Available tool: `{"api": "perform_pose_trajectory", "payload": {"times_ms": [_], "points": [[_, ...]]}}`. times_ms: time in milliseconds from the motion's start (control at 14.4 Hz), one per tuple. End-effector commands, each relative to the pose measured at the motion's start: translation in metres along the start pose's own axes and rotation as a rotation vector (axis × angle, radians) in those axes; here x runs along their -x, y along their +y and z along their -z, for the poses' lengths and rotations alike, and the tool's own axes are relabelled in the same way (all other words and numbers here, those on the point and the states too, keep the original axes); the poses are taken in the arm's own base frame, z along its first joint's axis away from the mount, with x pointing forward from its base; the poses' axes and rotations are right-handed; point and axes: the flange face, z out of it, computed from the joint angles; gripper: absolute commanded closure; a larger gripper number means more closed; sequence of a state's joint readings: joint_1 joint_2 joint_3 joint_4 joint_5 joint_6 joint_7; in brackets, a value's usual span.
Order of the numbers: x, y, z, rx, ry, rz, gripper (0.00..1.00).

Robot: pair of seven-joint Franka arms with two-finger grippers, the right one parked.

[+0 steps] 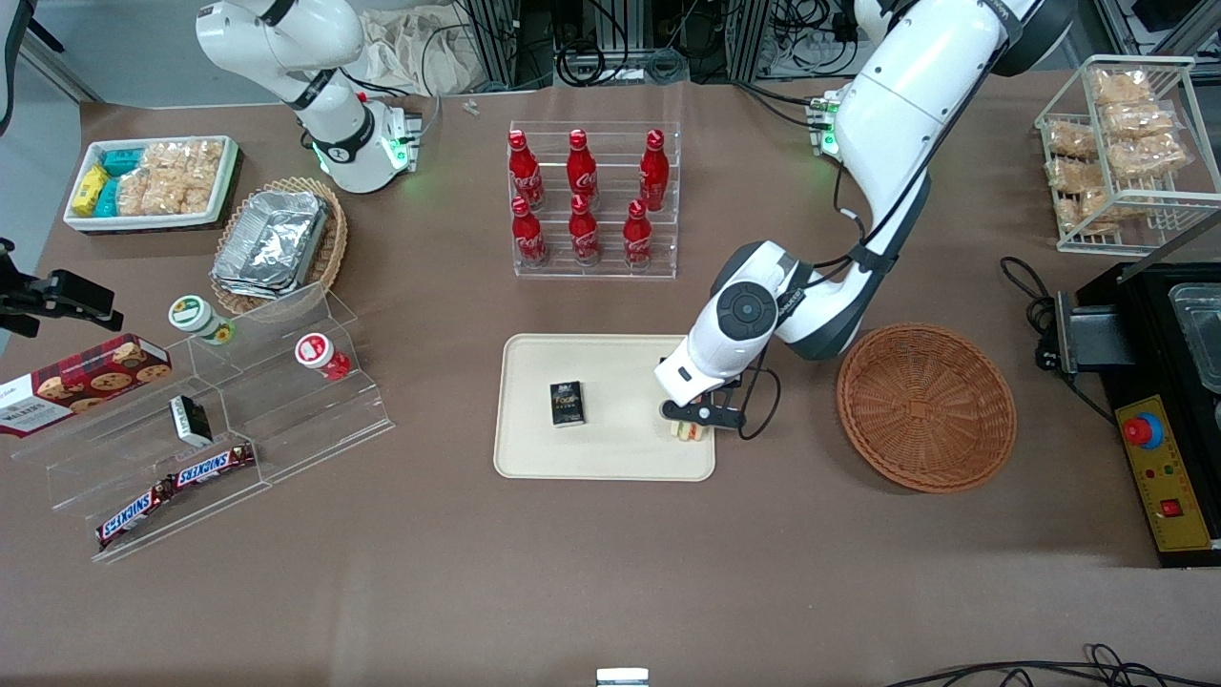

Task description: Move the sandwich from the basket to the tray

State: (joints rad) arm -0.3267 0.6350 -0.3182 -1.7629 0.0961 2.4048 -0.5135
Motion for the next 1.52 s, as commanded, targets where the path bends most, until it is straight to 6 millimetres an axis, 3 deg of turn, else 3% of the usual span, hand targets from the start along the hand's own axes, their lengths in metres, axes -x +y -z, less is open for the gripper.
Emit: {"api": "perform_pose_trajectory", "payload": {"times_ms": [0,139,416,624,832,1248,1455], "points": [[-0.006,0.002,-0.002,-0.006,0.014,0.005,0.26],[-0.007,0.002,0.0,-0.006,0.017,0.009,0.02],[-0.013,0.004,0.044,0.016,0.068,0.098,0.01],[-0.015,0.007,0.106,0.043,0.152,0.171,0.01],[-0.012,-0.009,0.164,0.004,0.154,0.216,0.01],[-0.003,-0.079,0.286,-0.045,0.084,0.249,0.01],[-0.001,-0.141,0.344,-0.028,-0.001,0.234,0.01]]}}
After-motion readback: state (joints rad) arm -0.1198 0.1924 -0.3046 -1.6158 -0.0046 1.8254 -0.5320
